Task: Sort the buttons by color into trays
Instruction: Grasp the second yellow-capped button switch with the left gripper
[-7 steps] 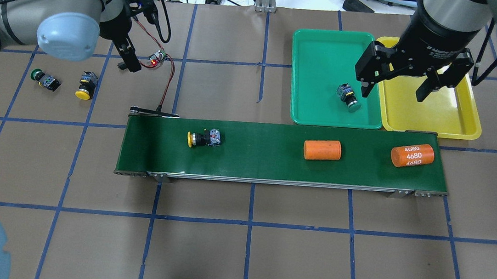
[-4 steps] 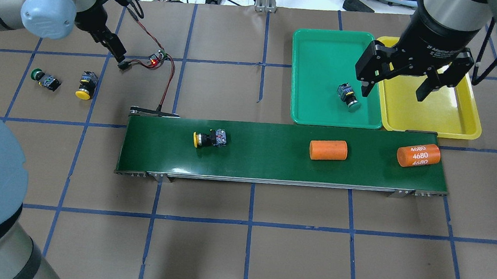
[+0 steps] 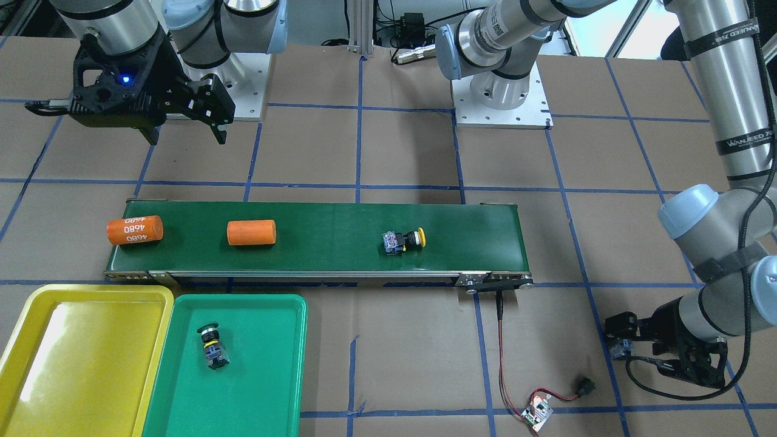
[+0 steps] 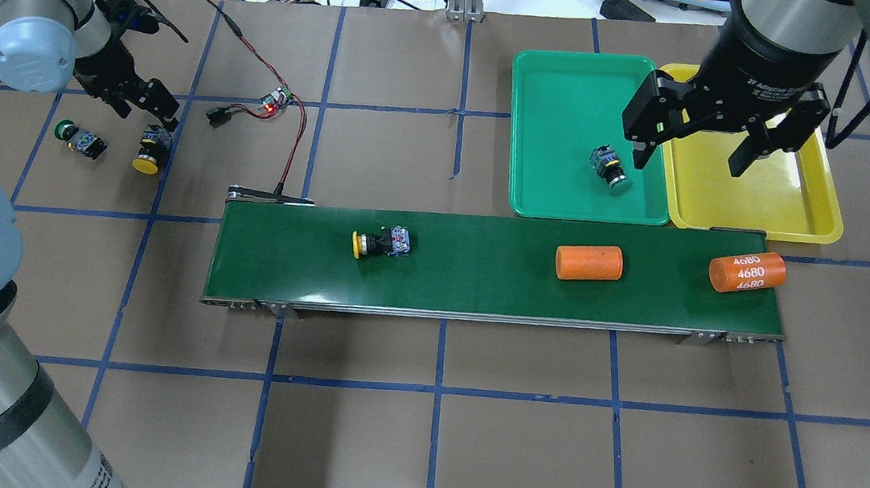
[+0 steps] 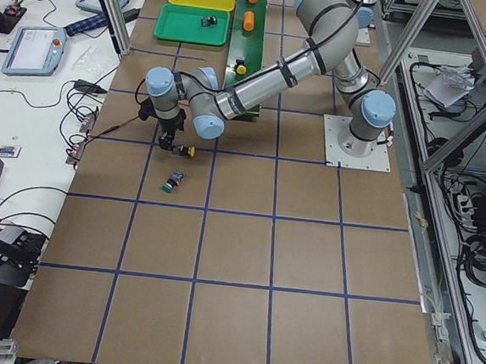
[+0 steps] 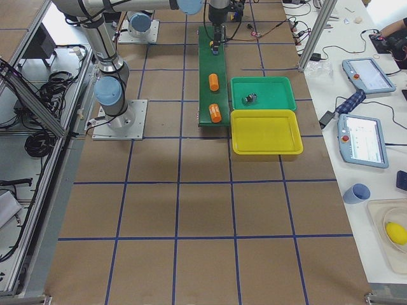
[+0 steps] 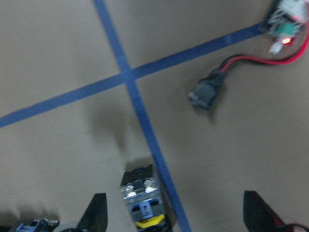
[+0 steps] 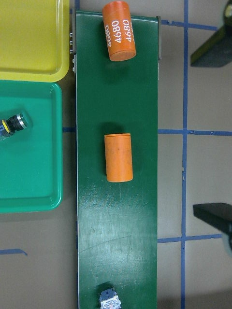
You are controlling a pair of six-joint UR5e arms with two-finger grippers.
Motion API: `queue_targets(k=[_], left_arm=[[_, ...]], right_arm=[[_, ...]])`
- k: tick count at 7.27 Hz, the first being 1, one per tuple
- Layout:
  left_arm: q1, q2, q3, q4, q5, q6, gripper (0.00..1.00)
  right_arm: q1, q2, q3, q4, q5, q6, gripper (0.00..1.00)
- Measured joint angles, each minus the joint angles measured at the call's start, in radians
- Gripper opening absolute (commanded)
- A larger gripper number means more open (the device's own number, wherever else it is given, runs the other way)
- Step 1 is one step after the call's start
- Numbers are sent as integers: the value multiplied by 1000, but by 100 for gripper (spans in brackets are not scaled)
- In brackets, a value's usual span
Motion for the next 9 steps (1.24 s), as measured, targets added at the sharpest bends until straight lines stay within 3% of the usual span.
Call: queue_targets(k=[1, 2, 3, 7, 9], left_arm=[[10, -7, -25, 12, 0, -14, 97], [15, -11, -46, 31, 0, -20, 64], [16, -14, -55, 44, 0, -26, 1], [10, -15, -41, 49, -6, -40, 0], [-31, 40, -21, -25, -3, -35, 0]], right_arm=[[1, -1, 0, -1, 1, 0, 100], [2, -1, 0, -2, 1, 1, 100], [2, -1, 0, -1, 1, 0, 100], [2, -2, 0, -2, 2, 1, 100], [2, -1, 0, -2, 1, 1, 100]])
